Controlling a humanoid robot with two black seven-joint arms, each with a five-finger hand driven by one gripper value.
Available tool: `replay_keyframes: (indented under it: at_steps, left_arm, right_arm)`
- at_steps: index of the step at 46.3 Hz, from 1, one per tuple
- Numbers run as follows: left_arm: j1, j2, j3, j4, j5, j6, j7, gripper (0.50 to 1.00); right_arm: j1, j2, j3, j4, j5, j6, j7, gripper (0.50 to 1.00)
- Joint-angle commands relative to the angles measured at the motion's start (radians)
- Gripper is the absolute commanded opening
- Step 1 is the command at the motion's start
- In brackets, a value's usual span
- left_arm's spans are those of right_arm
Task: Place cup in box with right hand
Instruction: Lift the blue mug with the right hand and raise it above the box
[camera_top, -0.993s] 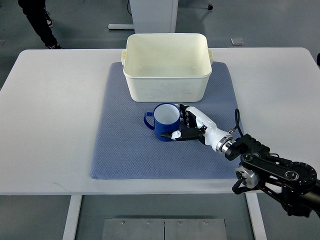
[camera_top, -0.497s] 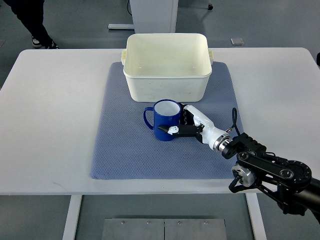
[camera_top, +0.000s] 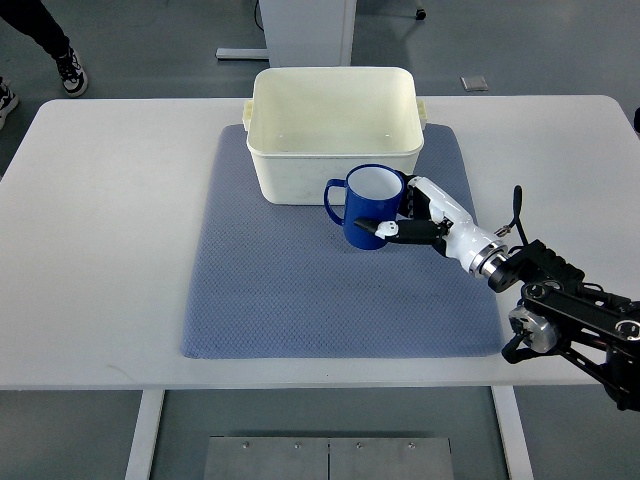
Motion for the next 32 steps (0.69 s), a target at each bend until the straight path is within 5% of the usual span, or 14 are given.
replay_keyframes:
  at_steps: [1, 32]
  left_arm:
    - [0.0, 0.0, 0.0, 0.0, 0.0, 0.0, 0.0, 1.0]
    - [0.0, 0.0, 0.0, 0.0, 0.0, 0.0, 0.0, 1.0]
  right_arm:
    - [-0.002, -0.045, 0.0, 0.037, 0.0, 0.0, 0.007, 0.5]
    - [0.052, -0.399, 0.053, 0.244, 0.037, 0.021, -0.002, 0.5]
